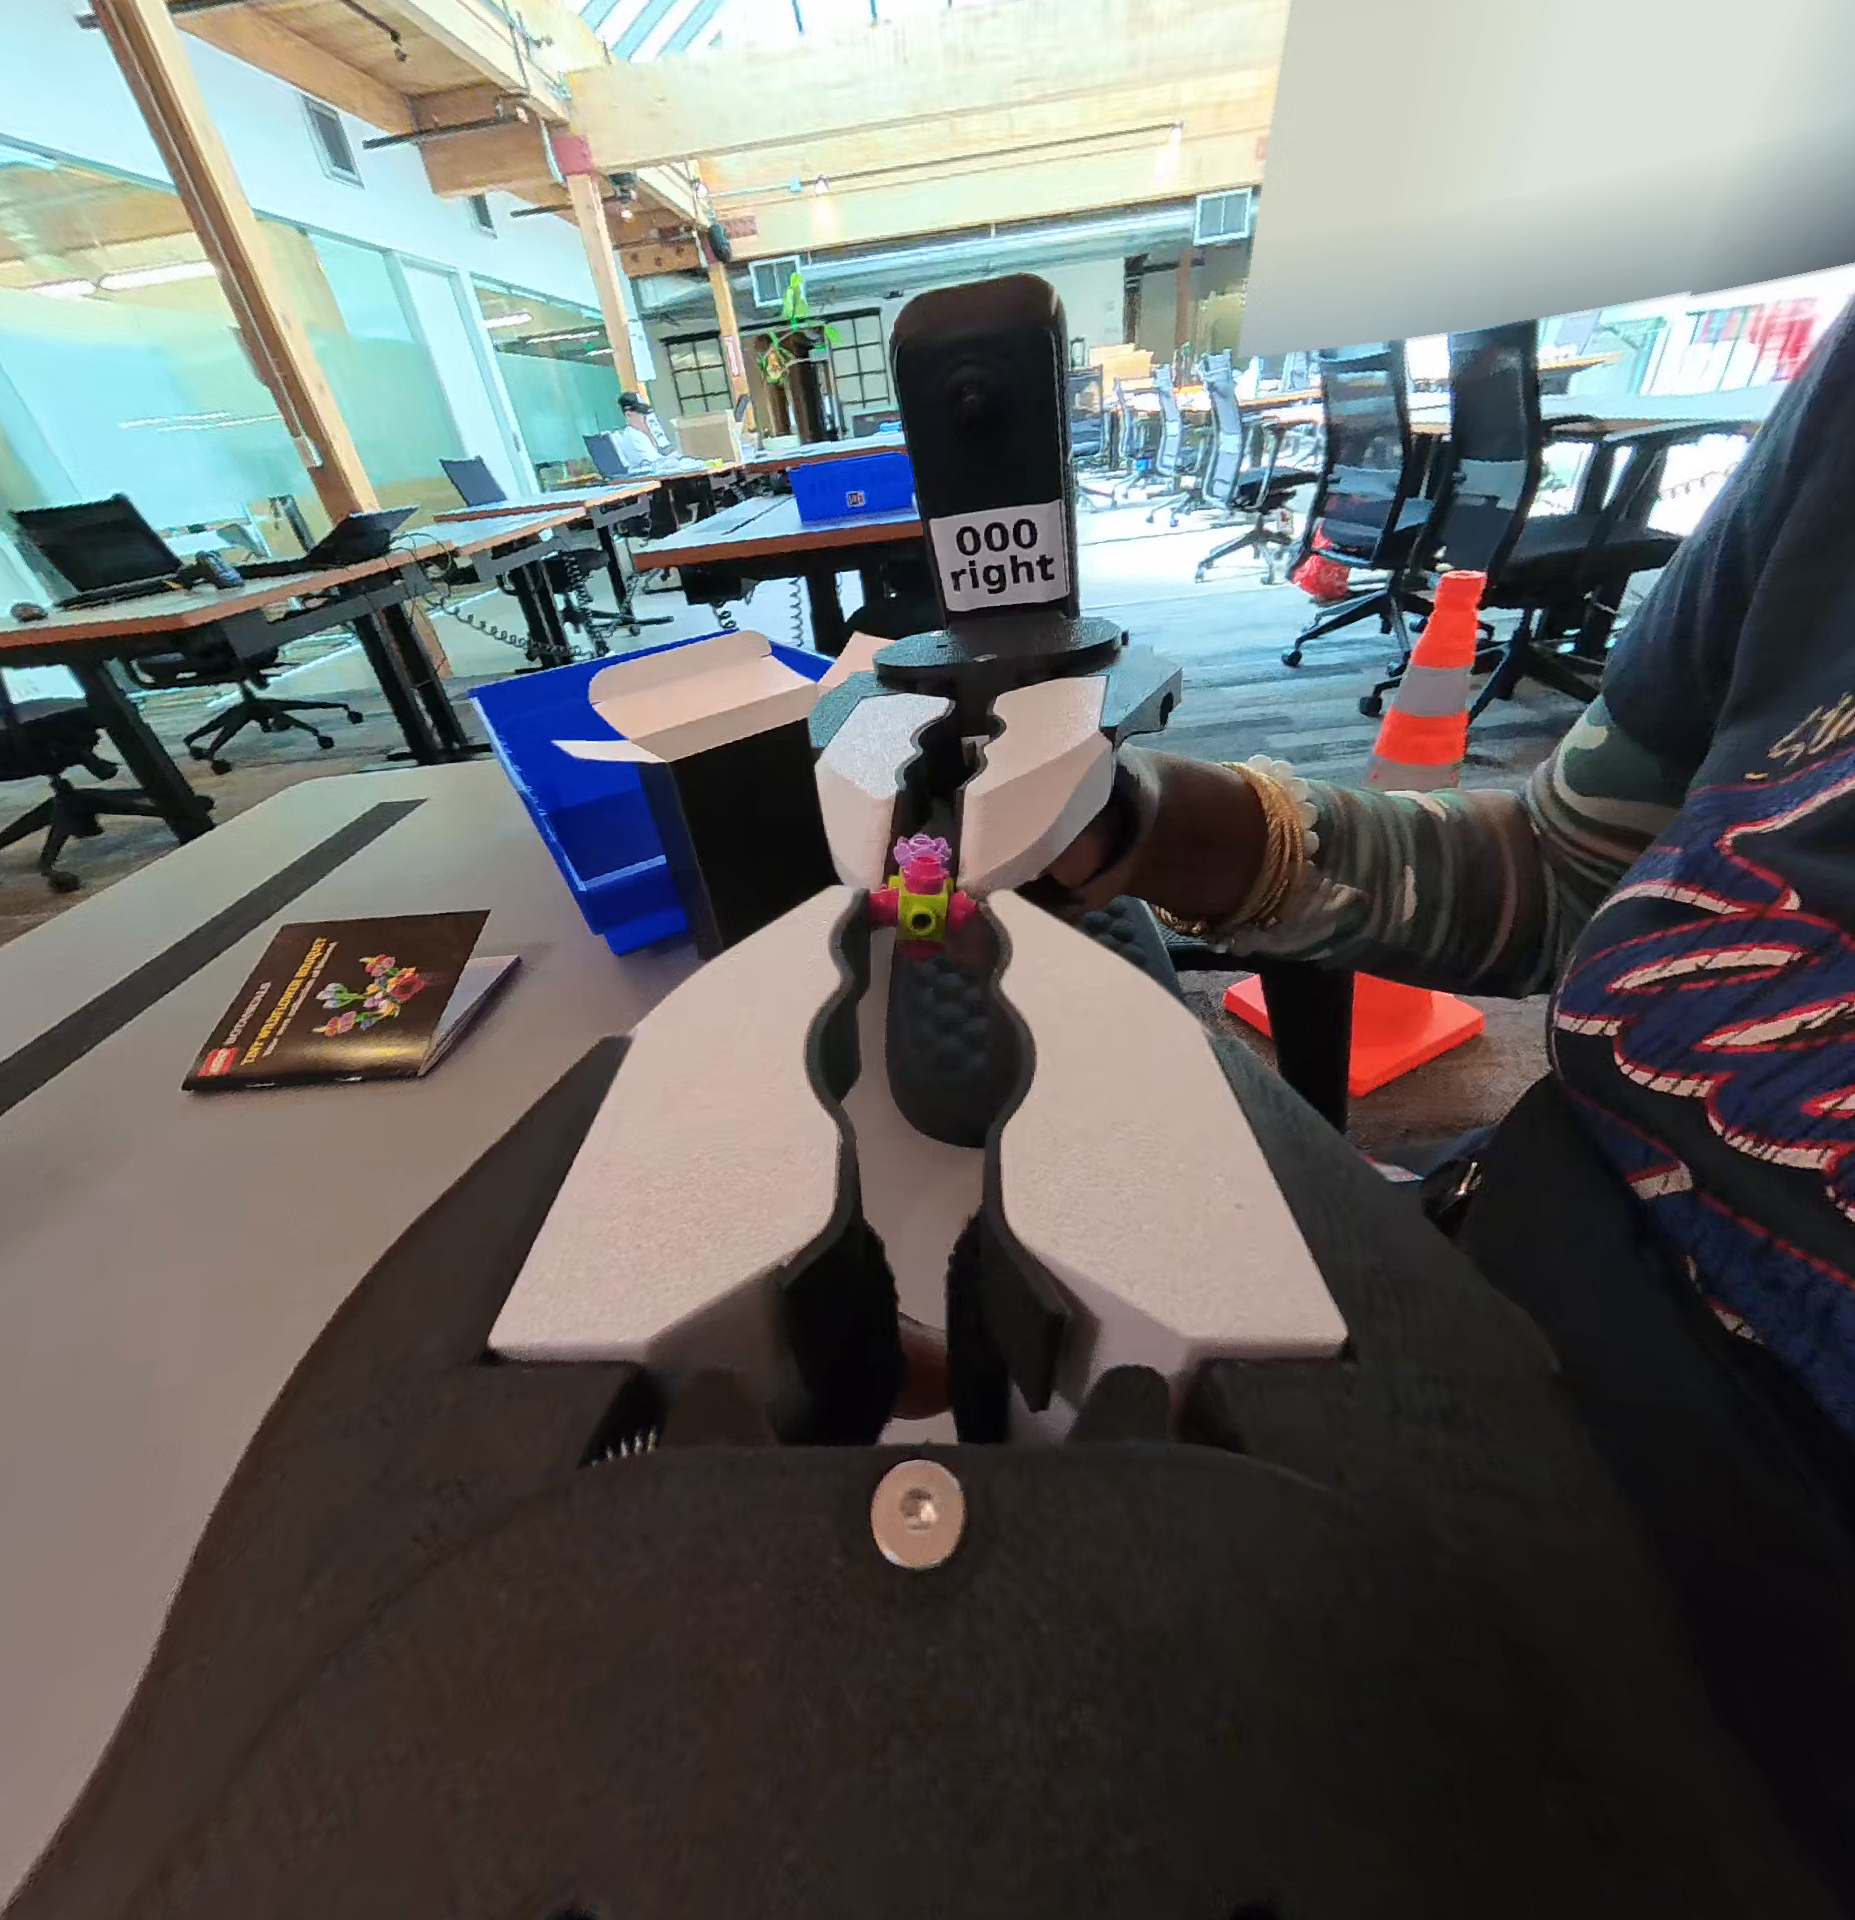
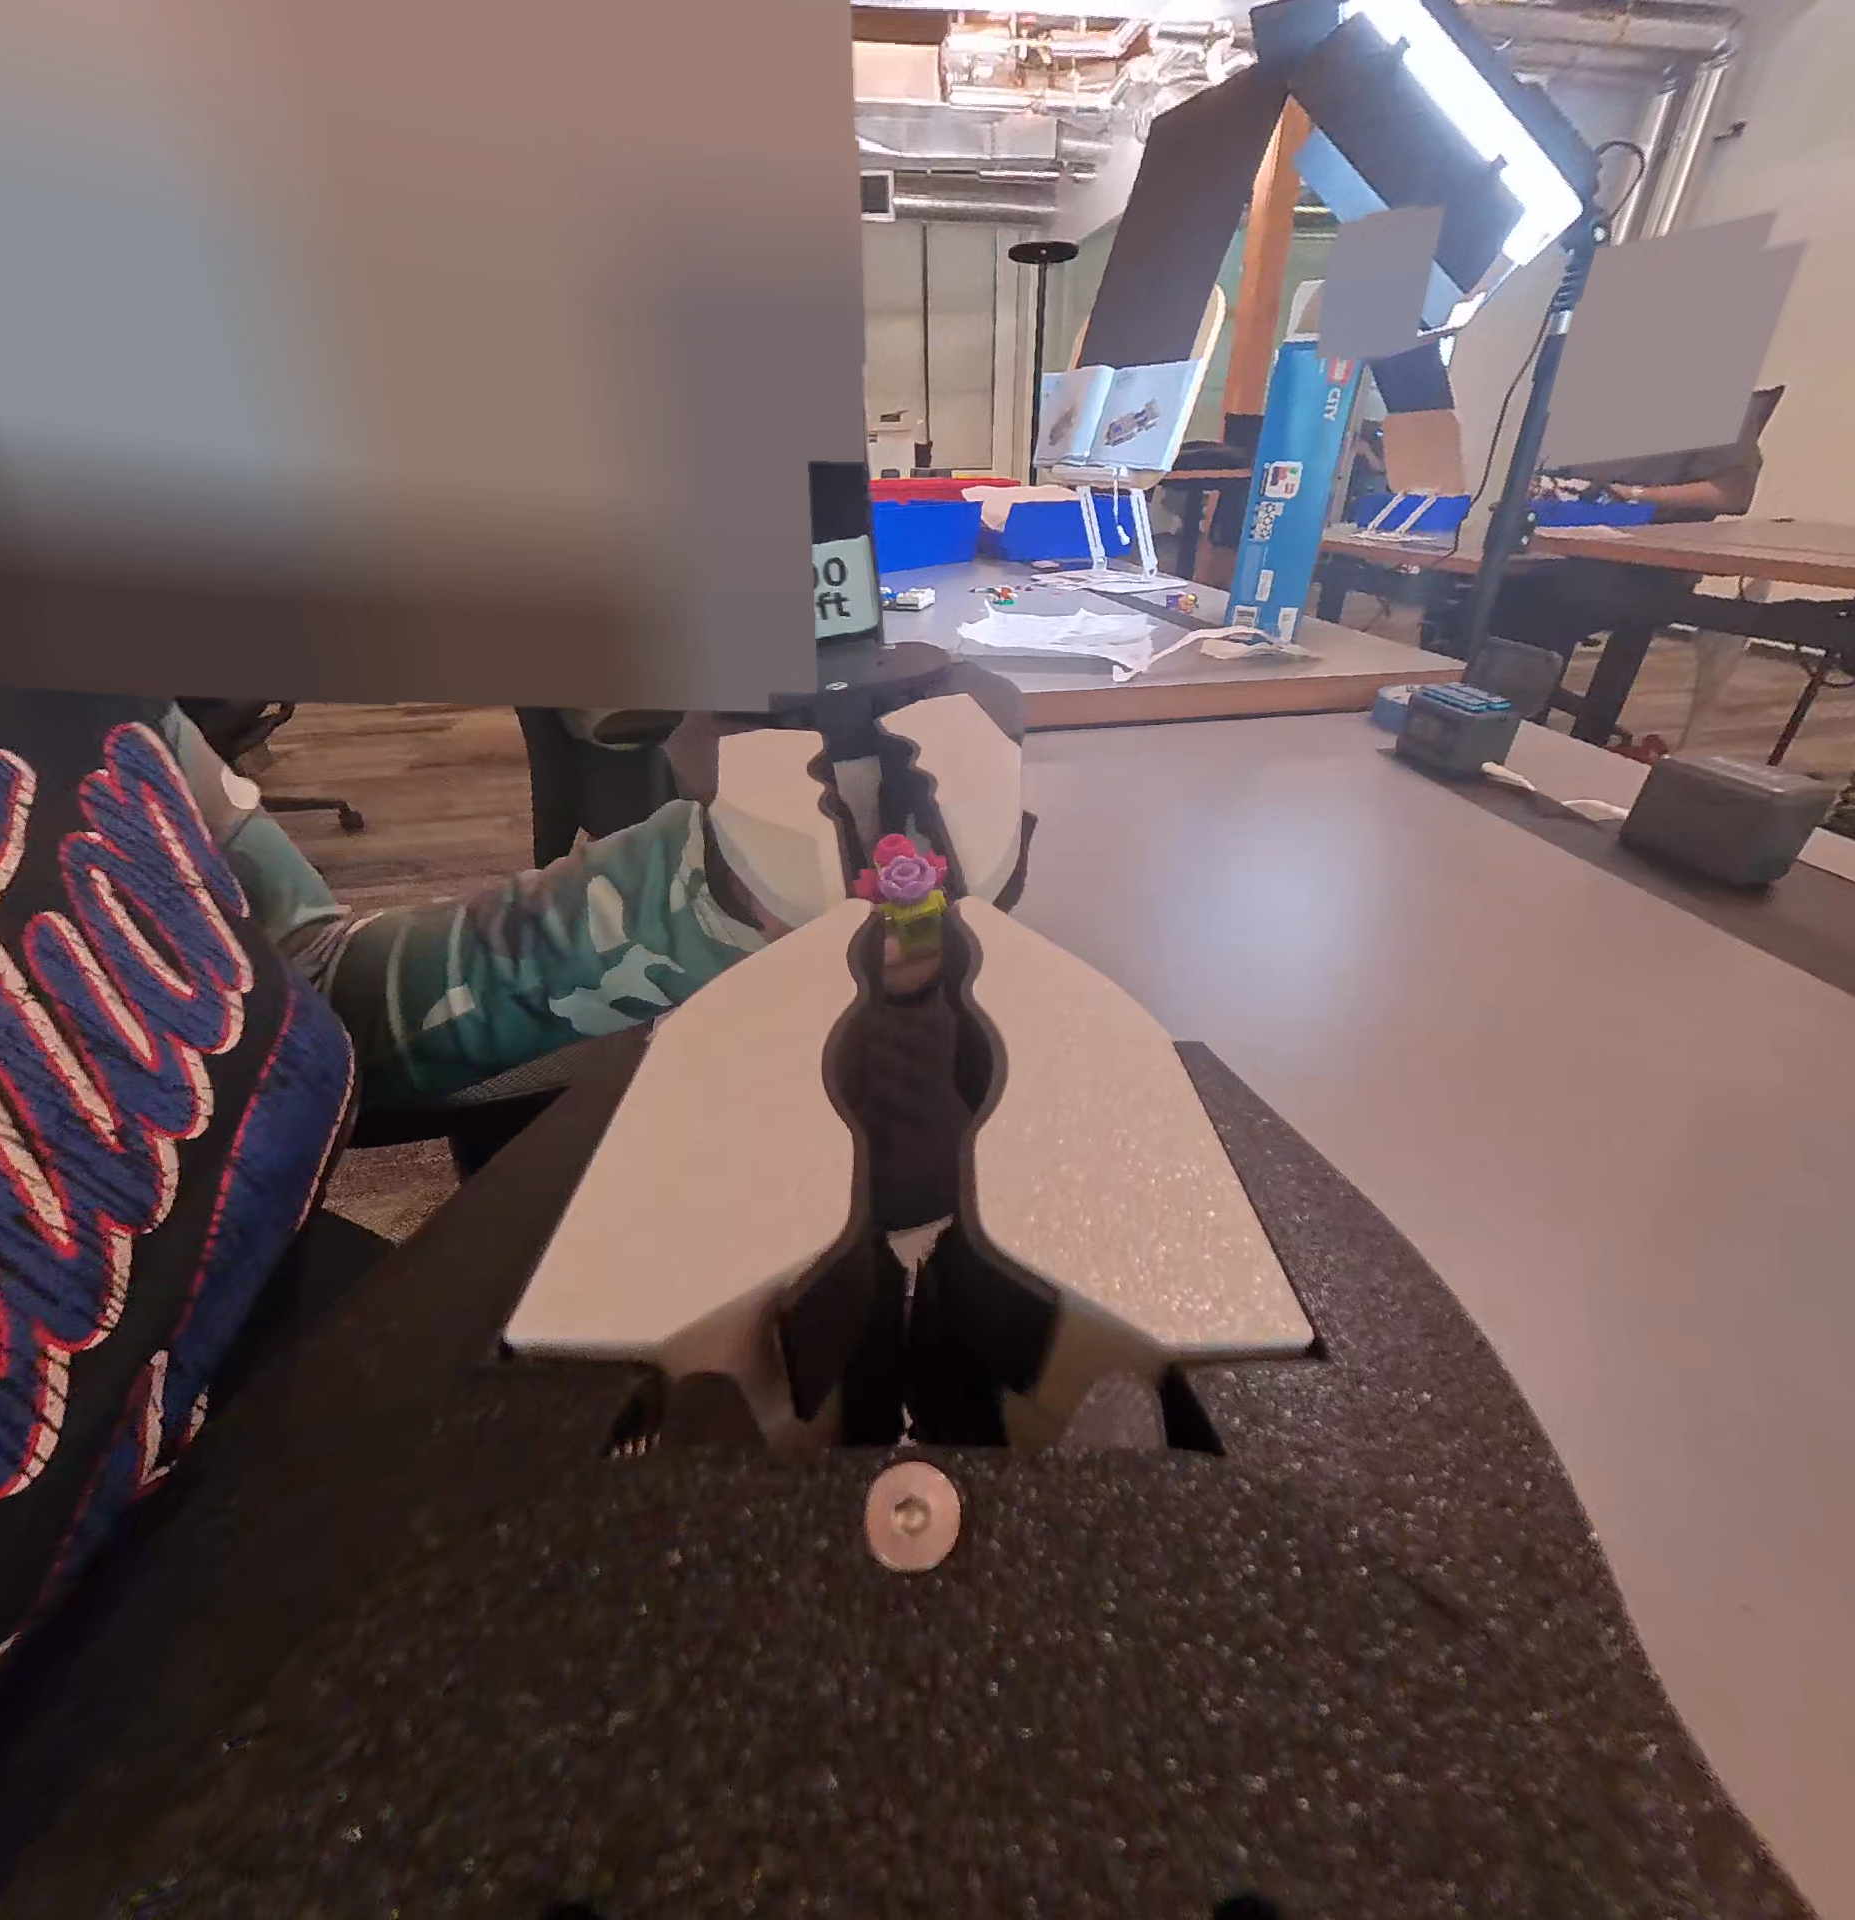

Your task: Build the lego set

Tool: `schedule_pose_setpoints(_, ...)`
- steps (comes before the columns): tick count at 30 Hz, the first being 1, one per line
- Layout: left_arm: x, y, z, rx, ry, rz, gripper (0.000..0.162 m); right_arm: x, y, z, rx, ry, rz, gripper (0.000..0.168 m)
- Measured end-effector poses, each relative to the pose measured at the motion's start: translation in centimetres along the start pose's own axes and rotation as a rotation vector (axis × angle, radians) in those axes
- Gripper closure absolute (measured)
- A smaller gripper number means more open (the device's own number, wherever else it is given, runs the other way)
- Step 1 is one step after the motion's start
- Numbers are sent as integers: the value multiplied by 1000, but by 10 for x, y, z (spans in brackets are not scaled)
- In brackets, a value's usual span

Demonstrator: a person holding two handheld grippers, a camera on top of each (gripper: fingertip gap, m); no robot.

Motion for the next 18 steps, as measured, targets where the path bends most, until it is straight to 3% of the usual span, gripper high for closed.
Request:
schedule_pose_setpoints(12, 1, -1, -7, 11, 113, -41, 144, 0, 1, -6, 53, 131, -40, 158)
schedule_pose_setpoints(18, 3, -2, -8, 42, 53, -6, 145, -3, 2, -6, 73, 134, -58, 157)
Point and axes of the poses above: each gripper's, where its closed fingertips meet, y back along the fingers, z out of its top, x = y × z across the jaws, the point moved 3 cm from there along y, back along the fingers, and after that the axes turned 10 degrees about -z, right-handed, at the moved point
